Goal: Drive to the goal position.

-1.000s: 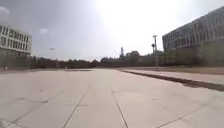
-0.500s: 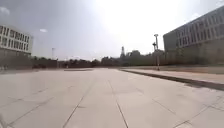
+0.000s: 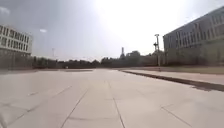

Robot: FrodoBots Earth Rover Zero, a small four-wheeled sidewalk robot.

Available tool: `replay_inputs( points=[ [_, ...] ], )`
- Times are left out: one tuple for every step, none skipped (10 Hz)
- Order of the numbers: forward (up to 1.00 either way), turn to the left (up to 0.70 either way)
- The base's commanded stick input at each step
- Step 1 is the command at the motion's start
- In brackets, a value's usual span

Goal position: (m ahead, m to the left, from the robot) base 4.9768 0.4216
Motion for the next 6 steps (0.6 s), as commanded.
replay_inputs(
  points=[
    [0.70, 0.02],
    [0.70, 0.02],
    [0.70, 0.02],
    [0.70, 0.02],
    [0.70, 0.02],
    [0.70, 0.02]
  ],
)
